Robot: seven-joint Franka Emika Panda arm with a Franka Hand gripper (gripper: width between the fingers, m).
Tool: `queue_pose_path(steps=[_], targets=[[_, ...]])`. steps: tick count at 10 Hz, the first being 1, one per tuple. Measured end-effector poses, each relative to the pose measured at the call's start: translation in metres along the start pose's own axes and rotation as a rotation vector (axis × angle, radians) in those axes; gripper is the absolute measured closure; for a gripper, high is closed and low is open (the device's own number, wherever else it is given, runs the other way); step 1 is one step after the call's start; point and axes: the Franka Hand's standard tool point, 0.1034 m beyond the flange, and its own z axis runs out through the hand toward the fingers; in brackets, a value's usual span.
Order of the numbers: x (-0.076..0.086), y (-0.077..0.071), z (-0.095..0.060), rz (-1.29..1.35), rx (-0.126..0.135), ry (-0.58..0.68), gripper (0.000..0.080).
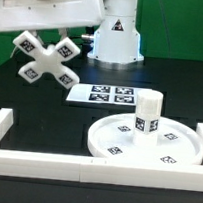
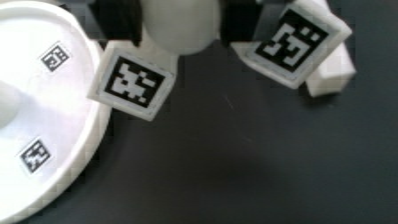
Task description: Assemble round table
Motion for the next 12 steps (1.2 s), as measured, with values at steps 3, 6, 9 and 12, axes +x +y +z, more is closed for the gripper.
queue_pose_path(steps=[3, 6, 9, 12], targets=[[0.028, -0.011, 0.003, -0.060, -0.087, 0.137, 0.0597], [0.023, -0.008, 0.005, -0.049, -0.079, 0.115, 0.0597], [0.039, 0.003, 0.029, -0.049, -0.084, 0.101, 0.0597], [0.039, -0.010, 0.052, -0.038, -0.121, 0.157, 0.0597]])
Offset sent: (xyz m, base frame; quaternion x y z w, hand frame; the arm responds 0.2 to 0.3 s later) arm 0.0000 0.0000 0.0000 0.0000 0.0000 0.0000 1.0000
